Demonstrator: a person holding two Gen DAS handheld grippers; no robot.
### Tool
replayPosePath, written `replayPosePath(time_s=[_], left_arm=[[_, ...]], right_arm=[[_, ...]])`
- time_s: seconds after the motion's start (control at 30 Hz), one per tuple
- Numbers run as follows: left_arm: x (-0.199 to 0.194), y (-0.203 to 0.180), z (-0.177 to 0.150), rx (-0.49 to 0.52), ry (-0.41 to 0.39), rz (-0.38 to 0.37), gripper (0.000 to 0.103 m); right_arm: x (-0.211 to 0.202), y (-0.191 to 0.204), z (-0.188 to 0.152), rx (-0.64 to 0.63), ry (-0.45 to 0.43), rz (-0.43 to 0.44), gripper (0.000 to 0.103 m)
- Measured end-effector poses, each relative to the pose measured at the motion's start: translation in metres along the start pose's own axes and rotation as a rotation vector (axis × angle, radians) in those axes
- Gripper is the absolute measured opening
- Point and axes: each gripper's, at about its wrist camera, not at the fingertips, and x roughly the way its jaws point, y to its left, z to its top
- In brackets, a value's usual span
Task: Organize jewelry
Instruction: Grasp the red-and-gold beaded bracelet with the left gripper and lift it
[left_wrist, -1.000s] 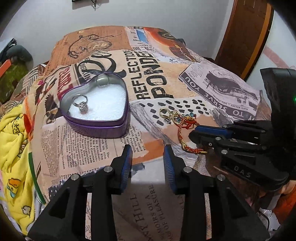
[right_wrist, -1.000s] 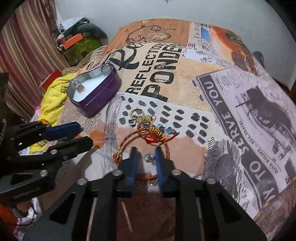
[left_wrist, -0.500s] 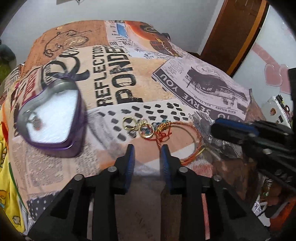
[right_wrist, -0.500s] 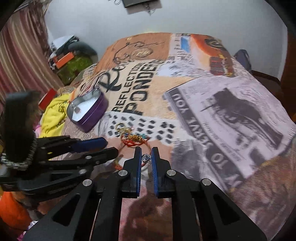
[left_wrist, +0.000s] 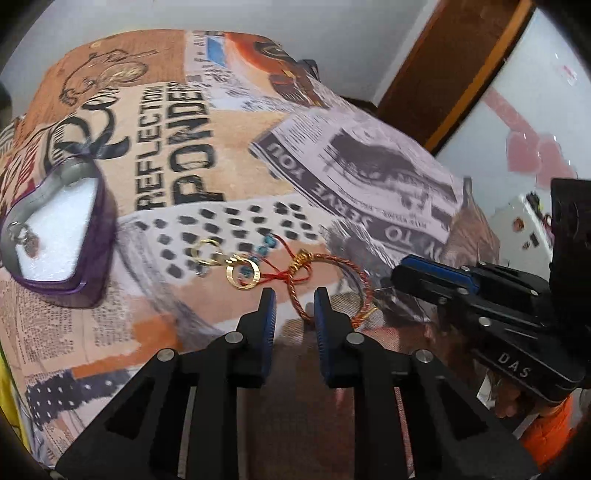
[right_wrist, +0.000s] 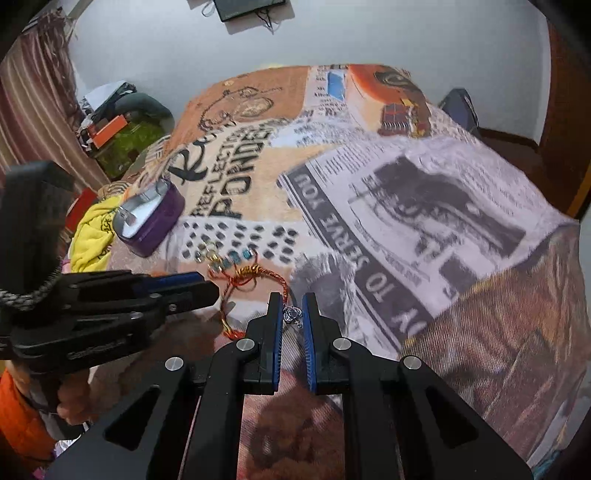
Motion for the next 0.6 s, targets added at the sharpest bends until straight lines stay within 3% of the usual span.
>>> replayPosePath(time_s=[0.2,0.3,0.47,0.6], left_arm=[[0.018,-0.014,-0.002,0.049,0.012,0.066,0.018],[0.023,-0.022,-0.002,0.094,0.02,0.082,0.001],[0.022,-0.023,0.003,0.088,0.024,0.056,0.001],[0.008,-0.027,0.006,0.09,-0.024,0.069,0.001]], right_arm=[[-0.002,-0.005,-0.01,0.008,0.01,-0.001,0.009],[-0.002,-0.008,-0.012,0.016,0.012,0.005,0.009],[0.0,-0.009,-0.014,0.031,0.016,0.018,0.009],[-0.003,-0.009,-0.013,0.036,0.008,0.023,0.009]])
